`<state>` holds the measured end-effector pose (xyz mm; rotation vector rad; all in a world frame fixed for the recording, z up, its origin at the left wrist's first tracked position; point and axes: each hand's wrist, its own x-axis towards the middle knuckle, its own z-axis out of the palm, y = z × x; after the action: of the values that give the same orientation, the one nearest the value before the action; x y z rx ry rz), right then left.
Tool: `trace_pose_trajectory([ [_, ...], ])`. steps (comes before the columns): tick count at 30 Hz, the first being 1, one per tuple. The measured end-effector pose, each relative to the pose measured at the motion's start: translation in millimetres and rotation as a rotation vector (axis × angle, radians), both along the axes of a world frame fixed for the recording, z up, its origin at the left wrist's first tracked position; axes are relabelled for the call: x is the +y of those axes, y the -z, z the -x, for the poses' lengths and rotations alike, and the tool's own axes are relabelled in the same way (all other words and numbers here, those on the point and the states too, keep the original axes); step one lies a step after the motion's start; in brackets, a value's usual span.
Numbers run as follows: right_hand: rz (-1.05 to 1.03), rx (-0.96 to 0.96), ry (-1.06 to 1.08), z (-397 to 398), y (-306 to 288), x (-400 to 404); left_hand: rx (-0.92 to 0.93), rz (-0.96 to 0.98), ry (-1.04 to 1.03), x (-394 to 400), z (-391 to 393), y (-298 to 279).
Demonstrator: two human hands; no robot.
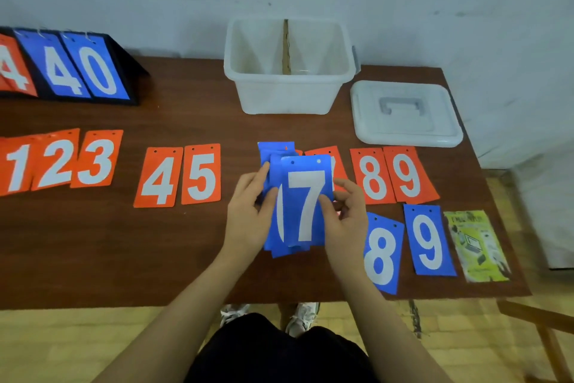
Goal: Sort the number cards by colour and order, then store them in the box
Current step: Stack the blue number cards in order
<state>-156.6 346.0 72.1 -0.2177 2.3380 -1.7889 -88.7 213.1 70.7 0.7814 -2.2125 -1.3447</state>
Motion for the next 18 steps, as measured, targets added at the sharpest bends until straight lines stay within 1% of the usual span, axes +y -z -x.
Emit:
trace_pose_trajectory([
  [4, -0.111, -0.006, -0.069, 7.8, 7.6, 6.8, 0.006, -0.012, 0.046, 21.4, 12.8, -2.2],
  [6, -0.184, 0.016, -0.108, 12.0, 12.5, 14.3, 0.000, -0.022, 0.030, 26.9, 18.0, 0.9],
  [8, -0.283, 0.051, -0.095, 17.4, 21.4, 27.9, -0.028, -0.062, -0.006, 28.8, 22.4, 4.7],
  [10, -0.466, 0.049, -0.023, 24.8, 33.4, 49.4, -0.067, -0.132, -0.036, 29.4, 26.2, 8.4],
  [12, -0.733, -0.059, 0.022, 30.4, 45.6, 74.7, -0.103, -0.188, -0.044, 30.7, 28.8, 12.3],
  [14, -0.962, -0.129, -0.044, 28.0, 56.4, 94.3, -0.141, -0.201, -0.044, 33.0, 29.9, 15.2],
  [15, -1.016, -0.122, -0.089, 25.4, 60.5, 99.7, -0.156, -0.203, -0.047, 34.3, 30.1, 16.8],
  [16, -1.027, -0.107, -0.123, 23.2, 63.8, 101.5, -0.168, -0.204, -0.048, 35.8, 30.1, 17.9],
  [18, -0.979, -0.074, -0.146, 20.8, 67.3, 96.6, -0.185, -0.207, -0.049, 38.5, 29.3, 19.4],
])
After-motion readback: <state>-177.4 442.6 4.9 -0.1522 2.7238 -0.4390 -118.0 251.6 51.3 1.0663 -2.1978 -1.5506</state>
